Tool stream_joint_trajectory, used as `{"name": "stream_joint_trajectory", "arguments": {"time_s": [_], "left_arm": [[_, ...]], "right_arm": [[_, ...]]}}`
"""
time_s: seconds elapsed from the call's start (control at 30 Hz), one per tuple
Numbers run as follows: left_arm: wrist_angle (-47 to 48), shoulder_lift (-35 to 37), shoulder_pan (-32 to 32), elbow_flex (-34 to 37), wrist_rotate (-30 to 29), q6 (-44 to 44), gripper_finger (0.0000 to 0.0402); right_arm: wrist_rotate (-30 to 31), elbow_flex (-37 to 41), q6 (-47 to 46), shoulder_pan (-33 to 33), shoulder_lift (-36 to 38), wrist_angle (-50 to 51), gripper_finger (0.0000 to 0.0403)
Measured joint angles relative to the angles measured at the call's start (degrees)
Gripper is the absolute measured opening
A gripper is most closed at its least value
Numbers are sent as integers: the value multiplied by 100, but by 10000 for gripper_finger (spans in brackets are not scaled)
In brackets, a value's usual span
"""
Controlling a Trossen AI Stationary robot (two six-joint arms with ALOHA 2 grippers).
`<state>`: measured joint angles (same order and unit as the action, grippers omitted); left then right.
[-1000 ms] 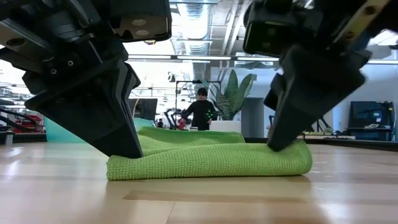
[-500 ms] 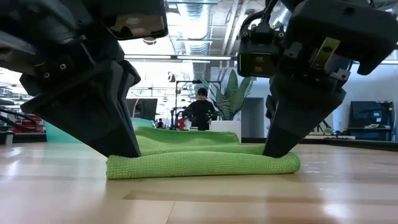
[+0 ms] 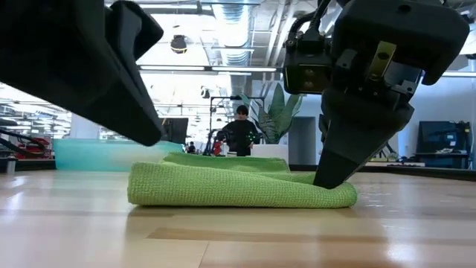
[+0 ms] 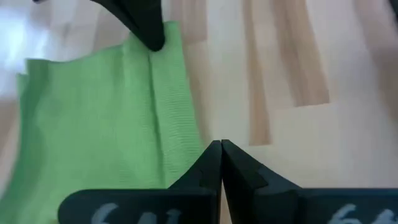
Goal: Roll microfiber towels into tight, uniform cylinder then place into a basket
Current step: Roll the light green microfiber cloth
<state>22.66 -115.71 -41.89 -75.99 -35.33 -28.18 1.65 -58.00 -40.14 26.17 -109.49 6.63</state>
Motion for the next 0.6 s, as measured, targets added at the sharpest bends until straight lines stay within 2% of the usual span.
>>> {"name": "stream_joint_trajectory", "arguments": {"time_s": [0.37, 0.47, 0.6], "left_arm": [[68, -62, 50, -132, -221, 800, 3], [85, -43, 52, -242, -122, 981, 20], [73, -43, 65, -387, 221, 1002, 63]], "right_arm": [[-2, 11, -2, 13, -2, -92, 18], [-5, 11, -2, 13, -4, -93, 21], [-10, 10, -2, 13, -7, -113, 20]]}}
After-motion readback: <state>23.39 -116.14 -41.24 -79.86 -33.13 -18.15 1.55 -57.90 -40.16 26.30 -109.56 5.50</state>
